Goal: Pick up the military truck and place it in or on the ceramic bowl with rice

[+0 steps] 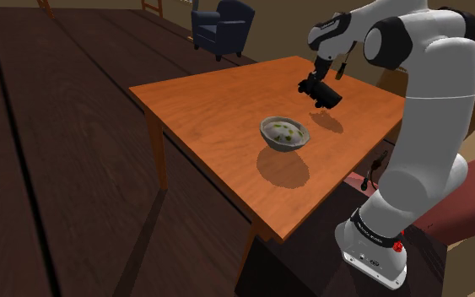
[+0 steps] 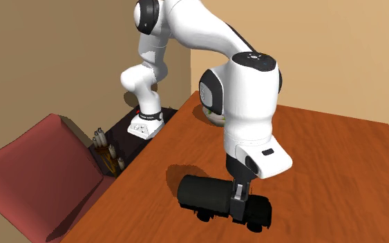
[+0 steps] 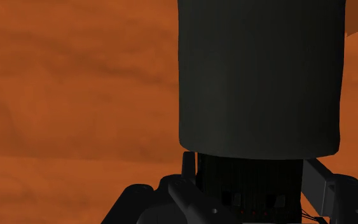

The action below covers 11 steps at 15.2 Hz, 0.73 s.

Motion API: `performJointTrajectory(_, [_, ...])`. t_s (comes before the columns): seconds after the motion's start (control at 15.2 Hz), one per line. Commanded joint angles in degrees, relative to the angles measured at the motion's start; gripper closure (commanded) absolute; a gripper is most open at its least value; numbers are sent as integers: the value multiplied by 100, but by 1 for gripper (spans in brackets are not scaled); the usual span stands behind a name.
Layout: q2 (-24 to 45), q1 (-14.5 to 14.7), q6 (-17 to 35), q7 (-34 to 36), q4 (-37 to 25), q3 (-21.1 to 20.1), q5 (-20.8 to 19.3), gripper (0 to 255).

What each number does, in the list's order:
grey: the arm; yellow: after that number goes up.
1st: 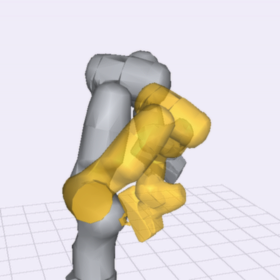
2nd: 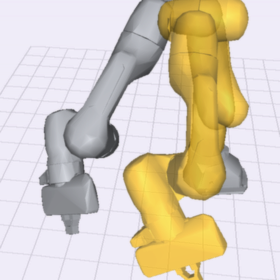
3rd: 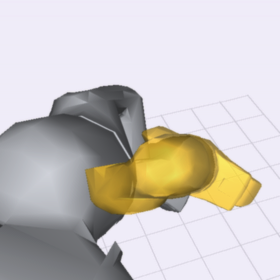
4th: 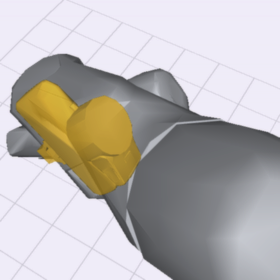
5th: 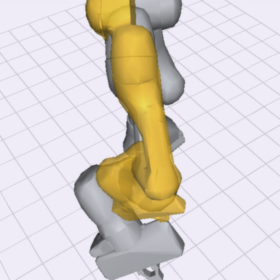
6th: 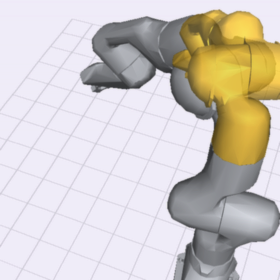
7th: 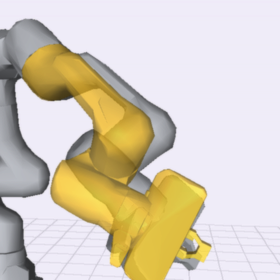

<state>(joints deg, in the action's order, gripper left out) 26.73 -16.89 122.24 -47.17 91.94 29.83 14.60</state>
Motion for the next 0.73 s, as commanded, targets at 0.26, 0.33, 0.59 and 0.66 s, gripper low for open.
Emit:
performJointTrajectory(0.26, [-149,17,-396,69,-272,56,-103,255])
performJointTrajectory(0.33, [-168,17,-464,78,-323,63,-116,255])
performJointTrajectory(0.59, [-229,11,-741,112,-548,89,-164,255])
performJointTrajectory(0.66, [-242,8,-811,120,-608,95,-174,255])
